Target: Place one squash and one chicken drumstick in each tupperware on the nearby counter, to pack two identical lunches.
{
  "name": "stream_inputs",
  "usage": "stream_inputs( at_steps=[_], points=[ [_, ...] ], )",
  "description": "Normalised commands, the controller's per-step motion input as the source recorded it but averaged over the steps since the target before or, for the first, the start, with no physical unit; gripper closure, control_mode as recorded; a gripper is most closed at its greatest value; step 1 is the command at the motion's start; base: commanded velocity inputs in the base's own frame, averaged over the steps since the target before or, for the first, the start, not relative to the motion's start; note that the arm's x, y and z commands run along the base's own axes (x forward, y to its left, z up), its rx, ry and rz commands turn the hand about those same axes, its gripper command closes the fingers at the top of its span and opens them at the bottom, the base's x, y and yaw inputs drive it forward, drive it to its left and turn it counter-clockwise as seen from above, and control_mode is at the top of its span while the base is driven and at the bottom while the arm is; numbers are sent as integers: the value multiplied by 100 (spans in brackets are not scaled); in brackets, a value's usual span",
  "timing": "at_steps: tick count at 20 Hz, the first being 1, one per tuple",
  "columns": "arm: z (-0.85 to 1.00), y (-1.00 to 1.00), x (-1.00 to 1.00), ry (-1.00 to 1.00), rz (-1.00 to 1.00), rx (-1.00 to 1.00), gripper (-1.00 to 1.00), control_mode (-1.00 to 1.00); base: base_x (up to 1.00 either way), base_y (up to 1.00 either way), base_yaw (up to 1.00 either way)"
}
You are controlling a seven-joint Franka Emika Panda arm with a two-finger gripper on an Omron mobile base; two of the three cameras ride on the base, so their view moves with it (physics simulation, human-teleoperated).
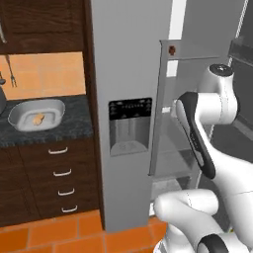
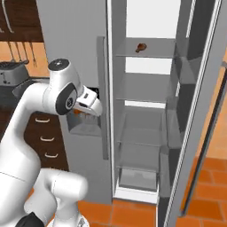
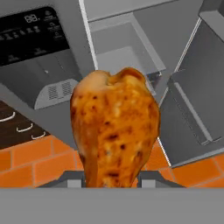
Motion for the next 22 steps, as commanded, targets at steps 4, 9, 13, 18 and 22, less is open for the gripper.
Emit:
stream_inputs(
  at_steps=[4,9,13,18,22],
  points=[
    [0,0,0,0,0,0,100,100,-34,100,23],
    [0,0,0,0,0,0,100,100,2,100,15],
    [0,0,0,0,0,0,100,100,43,100,6],
    [0,0,0,0,0,0,100,100,100,73,-6],
    [0,0,0,0,0,0,100,100,100,39,-8]
  ],
)
